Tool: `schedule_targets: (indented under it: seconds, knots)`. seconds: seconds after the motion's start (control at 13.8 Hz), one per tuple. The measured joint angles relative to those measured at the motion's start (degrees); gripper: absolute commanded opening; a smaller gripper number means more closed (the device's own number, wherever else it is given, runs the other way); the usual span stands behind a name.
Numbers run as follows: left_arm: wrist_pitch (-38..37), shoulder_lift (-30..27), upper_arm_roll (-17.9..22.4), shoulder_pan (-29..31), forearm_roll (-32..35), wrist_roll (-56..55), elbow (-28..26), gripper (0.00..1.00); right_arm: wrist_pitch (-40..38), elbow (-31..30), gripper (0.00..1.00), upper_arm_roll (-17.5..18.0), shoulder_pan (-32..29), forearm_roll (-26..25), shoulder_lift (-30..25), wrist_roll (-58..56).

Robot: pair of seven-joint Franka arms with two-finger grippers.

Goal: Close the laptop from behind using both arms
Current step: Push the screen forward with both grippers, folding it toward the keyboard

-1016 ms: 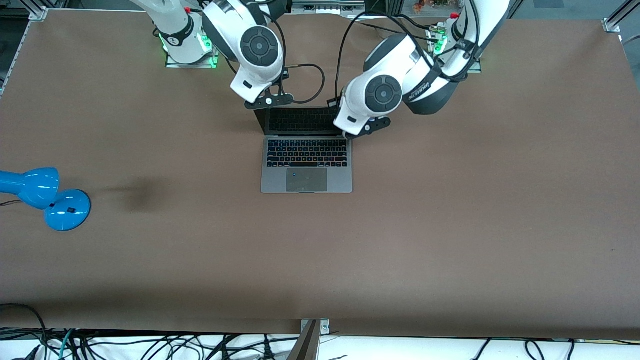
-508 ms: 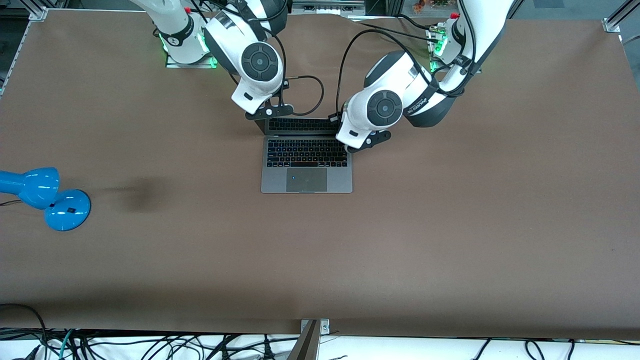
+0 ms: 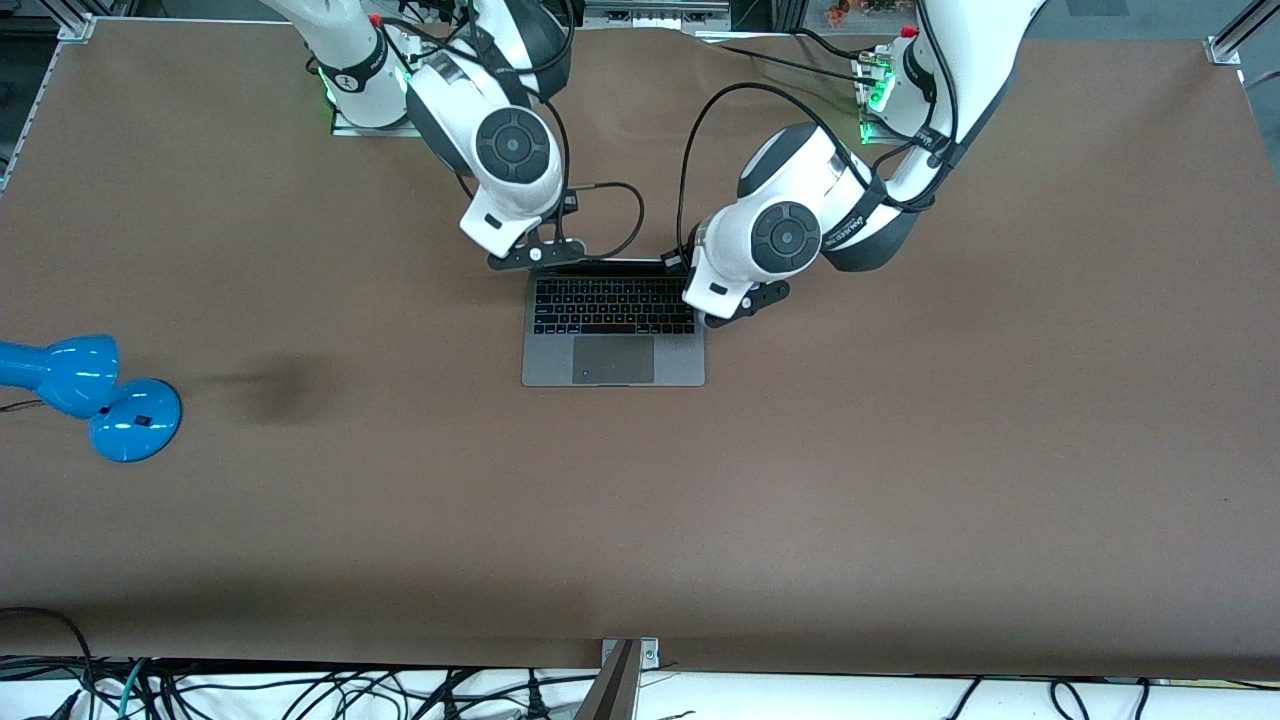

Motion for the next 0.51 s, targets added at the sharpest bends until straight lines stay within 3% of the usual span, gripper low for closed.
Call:
schedule_targets:
  seconds: [0.51]
  knots:
    - [0.08, 2.12, 0.41, 0.00, 1.57, 0.01, 1.63, 0.00, 1.59, 6.62, 0.00, -1.13, -0.23, -3.84, 6.33, -0.02]
